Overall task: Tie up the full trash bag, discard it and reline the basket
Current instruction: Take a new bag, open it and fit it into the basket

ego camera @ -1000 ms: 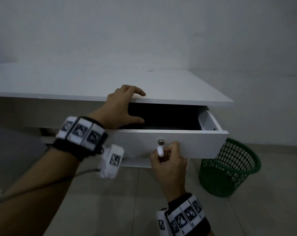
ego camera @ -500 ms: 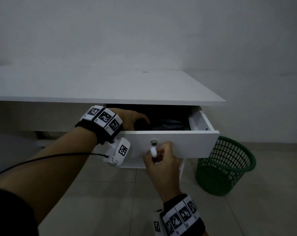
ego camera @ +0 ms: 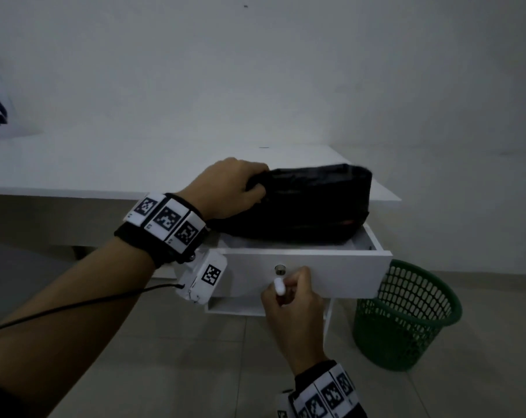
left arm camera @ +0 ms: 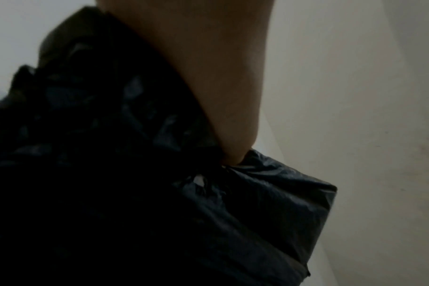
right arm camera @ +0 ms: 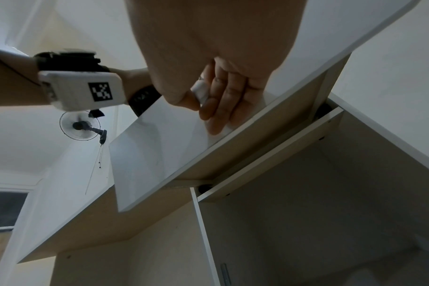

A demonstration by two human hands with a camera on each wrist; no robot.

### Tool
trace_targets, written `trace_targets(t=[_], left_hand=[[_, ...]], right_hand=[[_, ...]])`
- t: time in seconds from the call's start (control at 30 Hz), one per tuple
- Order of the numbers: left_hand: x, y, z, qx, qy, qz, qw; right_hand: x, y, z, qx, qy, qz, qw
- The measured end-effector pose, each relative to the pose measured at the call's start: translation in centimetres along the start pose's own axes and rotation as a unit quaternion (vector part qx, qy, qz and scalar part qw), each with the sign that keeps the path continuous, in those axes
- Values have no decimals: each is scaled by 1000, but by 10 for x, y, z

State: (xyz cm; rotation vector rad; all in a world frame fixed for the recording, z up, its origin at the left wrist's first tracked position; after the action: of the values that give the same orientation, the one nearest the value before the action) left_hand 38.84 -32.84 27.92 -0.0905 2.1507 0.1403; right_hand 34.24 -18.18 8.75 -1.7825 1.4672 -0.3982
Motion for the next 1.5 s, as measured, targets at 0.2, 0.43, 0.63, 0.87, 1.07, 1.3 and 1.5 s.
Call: trace_targets(t=[0.2, 0.43, 0.63, 0.87, 1.07, 1.3, 1.5], left_hand=[[-64, 1, -30, -24, 127, -69, 989], [-117, 13, -30, -26, 372, -135, 918], [-14, -26, -19, -61, 5, -55, 997], [18, -47, 5, -118, -68, 32, 990], [27, -53, 10, -109, -32, 17, 993], [30, -61, 10, -119, -7, 13, 993], [34, -63, 10, -122, -4, 24, 992]], right_hand=[[-1, -6, -2, 4, 6, 0, 1000], [1, -5, -6, -2, 34, -7, 999], [6, -13, -18, 2, 21, -11, 1000], [19, -16, -57, 10, 40, 4, 999], [37, 2, -91, 50, 41, -8, 998], [66, 28, -134, 76, 44, -19, 996], [73, 46, -152, 126, 21, -11, 992]])
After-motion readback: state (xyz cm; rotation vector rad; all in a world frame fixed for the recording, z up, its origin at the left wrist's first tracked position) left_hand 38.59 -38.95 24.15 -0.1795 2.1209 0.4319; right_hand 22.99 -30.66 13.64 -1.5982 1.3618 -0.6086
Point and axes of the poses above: each hand's wrist, its own z-axis away from the middle knuckle, its own x-axis out of the palm, y = z × x, the point moved 5 cm from there along -z, towards the middle knuckle, and after that the axes turned 1 degree about -x, right-handed, at the moved point
